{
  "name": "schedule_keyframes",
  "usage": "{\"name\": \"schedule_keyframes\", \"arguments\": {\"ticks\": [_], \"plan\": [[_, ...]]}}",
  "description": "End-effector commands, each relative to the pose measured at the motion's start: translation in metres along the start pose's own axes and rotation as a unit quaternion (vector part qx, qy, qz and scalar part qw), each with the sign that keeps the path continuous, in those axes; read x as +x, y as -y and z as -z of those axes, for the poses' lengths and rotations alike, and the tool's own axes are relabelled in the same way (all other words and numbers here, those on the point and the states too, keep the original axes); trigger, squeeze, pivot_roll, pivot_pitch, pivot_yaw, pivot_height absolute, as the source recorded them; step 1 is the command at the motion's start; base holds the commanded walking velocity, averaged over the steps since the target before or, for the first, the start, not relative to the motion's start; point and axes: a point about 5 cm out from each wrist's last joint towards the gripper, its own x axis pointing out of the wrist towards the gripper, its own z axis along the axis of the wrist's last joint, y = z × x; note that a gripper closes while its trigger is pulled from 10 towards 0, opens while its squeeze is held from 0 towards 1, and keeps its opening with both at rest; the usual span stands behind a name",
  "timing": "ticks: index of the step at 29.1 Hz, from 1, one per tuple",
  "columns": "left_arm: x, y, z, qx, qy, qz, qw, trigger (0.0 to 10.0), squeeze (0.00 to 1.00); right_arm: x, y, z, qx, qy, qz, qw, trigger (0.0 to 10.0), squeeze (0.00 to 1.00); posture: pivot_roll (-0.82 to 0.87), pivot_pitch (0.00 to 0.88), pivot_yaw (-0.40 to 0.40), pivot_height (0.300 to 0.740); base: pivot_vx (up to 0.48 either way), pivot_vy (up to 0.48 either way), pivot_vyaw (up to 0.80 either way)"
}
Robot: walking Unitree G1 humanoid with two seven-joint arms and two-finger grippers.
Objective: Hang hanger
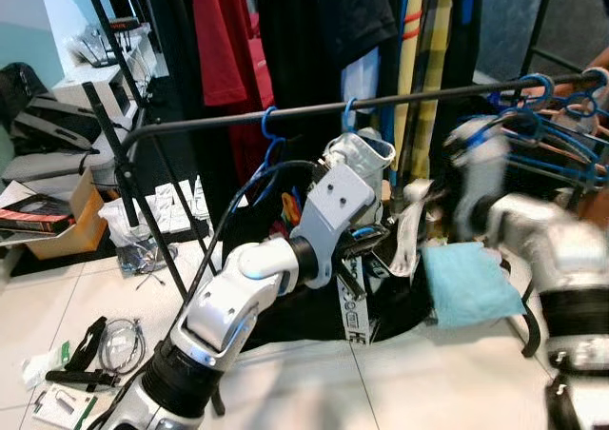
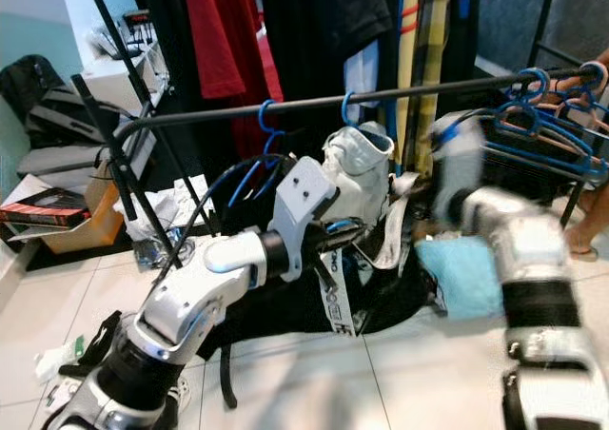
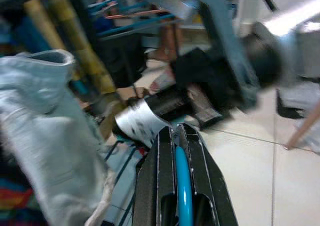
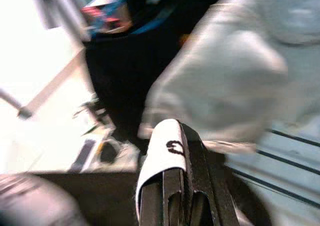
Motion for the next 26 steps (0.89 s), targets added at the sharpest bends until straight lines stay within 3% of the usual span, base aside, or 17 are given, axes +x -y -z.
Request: {"name": "schedule_keyframes", "arguments": {"ticks": [1,8,9,10,13,14,15,16,17,18,21,26], "plan": [[-0.002,-0.01,0.0,-0.004,-0.003,-0.026,1.0,10.0,0.0,0.0,-0.009,-0.013,-0.006,0.022,-0.023,0.999,0.0,0.0,-0.11,0.0,0.072,0.74,0.0,0.0,0.0],[-0.005,-0.021,0.005,-0.003,-0.012,-0.061,0.998,10.0,0.0,0.005,-0.018,-0.023,0.011,0.044,-0.044,0.998,0.0,0.0,-0.11,0.0,0.061,0.74,0.0,0.0,0.0],[-0.007,-0.025,0.005,-0.003,-0.013,-0.072,0.997,10.0,0.0,0.006,-0.017,-0.022,0.012,0.044,-0.036,0.998,0.4,0.0,-0.11,0.0,0.057,0.74,0.0,0.0,0.0],[-0.009,-0.03,0.006,-0.004,-0.014,-0.085,0.996,10.0,0.0,0.006,-0.012,-0.019,0.005,0.037,-0.014,0.999,10.0,0.0,-0.11,0.0,0.055,0.74,0.0,0.0,0.0],[-0.014,-0.041,0.005,-0.008,-0.012,-0.112,0.994,10.0,0.0,0.003,-0.001,-0.013,0.002,0.025,0.035,0.999,10.0,0.0,-0.11,0.0,0.055,0.74,0.0,0.0,0.0],[-0.017,-0.05,0.003,-0.016,-0.007,-0.139,0.99,10.0,0.0,0.0,0.006,-0.01,0.005,0.022,0.062,0.998,10.0,0.33,-0.1,0.0,0.053,0.74,0.0,0.0,0.0],[-0.017,-0.05,0.003,-0.016,-0.007,-0.139,0.99,10.0,0.0,0.0,0.006,-0.01,0.005,0.022,0.062,0.998,10.0,0.33,-0.1,0.0,0.053,0.74,0.0,0.0,0.0],[-0.021,-0.058,0.001,-0.027,0.001,-0.164,0.986,10.0,0.0,-0.004,0.012,-0.008,0.007,0.019,0.088,0.996,10.0,0.87,-0.1,0.0,0.053,0.74,0.0,0.0,0.0],[-0.021,-0.058,0.001,-0.027,0.001,-0.164,0.986,10.0,0.0,-0.004,0.012,-0.008,0.007,0.019,0.088,0.996,10.0,0.87,-0.1,0.0,0.053,0.74,0.0,0.0,0.0],[-0.024,-0.068,-0.004,-0.048,0.017,-0.194,0.98,10.0,0.0,-0.009,0.02,-0.007,-0.003,0.024,0.12,0.992,10.0,1.0,-0.1,0.0,0.053,0.74,0.0,0.0,0.0],[-0.028,-0.08,-0.012,-0.093,0.055,-0.23,0.967,10.0,0.0,-0.017,0.03,-0.012,-0.017,0.058,0.153,0.986,10.0,1.0,-0.11,0.0,0.057,0.74,0.0,0.0,0.0],[-0.03,-0.086,-0.022,-0.125,0.093,-0.254,0.955,10.0,0.0,-0.025,0.029,-0.021,-0.022,0.111,0.129,0.985,10.0,1.0,-0.11,0.0,0.059,0.74,0.0,0.0,0.0]]}}
